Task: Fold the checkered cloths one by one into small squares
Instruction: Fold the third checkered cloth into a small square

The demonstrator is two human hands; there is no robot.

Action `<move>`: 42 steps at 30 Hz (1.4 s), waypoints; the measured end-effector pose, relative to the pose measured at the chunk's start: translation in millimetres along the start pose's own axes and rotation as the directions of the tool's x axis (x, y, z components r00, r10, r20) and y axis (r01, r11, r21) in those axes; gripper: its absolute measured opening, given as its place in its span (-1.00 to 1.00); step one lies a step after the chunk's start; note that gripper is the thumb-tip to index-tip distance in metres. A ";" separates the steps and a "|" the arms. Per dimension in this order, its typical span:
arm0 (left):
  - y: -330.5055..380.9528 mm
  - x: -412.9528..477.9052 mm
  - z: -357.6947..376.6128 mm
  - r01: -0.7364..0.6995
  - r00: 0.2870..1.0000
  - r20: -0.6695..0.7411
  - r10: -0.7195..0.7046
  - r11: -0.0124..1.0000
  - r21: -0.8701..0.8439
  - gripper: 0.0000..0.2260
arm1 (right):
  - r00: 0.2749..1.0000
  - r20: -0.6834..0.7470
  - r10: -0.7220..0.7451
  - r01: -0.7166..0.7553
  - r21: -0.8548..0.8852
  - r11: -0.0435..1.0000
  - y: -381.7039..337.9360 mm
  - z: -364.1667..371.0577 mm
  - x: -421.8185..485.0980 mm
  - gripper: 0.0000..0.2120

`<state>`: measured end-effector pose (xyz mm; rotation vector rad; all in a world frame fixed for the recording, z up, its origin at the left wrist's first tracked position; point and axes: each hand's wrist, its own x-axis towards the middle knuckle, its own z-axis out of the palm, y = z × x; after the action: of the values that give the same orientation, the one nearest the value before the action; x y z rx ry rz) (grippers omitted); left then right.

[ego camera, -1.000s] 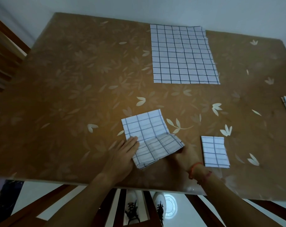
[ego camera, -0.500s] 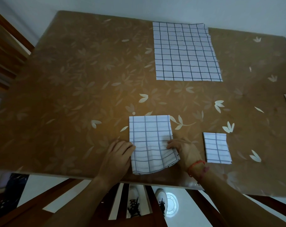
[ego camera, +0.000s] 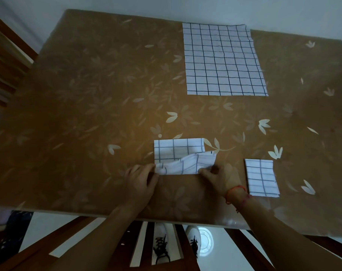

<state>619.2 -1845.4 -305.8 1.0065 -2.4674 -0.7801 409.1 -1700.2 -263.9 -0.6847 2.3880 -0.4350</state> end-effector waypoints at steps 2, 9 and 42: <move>3.3 5.7 -0.3 0.057 0.998 -0.012 -0.057 0.998 -0.019 -0.79 | 0.998 -0.054 -0.026 0.028 0.037 0.999 -5.9 1.3 8.7 -0.65; -5.6 23.6 5.0 0.130 0.991 0.030 -0.133 0.988 0.089 -0.65 | 0.988 -0.093 -0.124 0.131 0.072 0.989 -10.2 7.1 29.8 -0.60; -37.5 44.6 11.5 -0.379 0.896 0.385 0.220 0.831 0.407 -0.48 | 0.681 0.150 -0.717 0.675 -0.508 0.535 -67.2 91.3 59.6 -0.44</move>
<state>602.5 -1895.8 -332.4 0.6230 -3.0986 -0.2446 451.2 -1801.2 -330.5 -1.9598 2.2009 -0.0855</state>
